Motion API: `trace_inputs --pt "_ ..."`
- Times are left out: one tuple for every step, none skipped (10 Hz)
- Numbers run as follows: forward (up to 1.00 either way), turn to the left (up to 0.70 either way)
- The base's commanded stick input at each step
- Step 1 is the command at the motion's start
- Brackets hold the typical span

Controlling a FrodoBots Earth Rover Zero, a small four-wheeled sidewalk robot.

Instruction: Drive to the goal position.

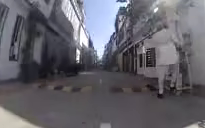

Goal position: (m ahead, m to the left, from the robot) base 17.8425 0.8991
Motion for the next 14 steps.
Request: trace_inputs --pt "1.0 -0.27" --pt "1.0 -0.27" --pt "1.0 -0.18" --pt "1.0 0.0" --pt "1.0 0.0" --pt "1.0 0.07" --pt "1.0 0.21" --pt "1.0 0.27" --pt "1.0 0.27" --pt "1.0 0.27" --pt "1.0 0.27" --pt "1.0 0.27" --pt "1.0 0.24" --pt "1.0 0.0"
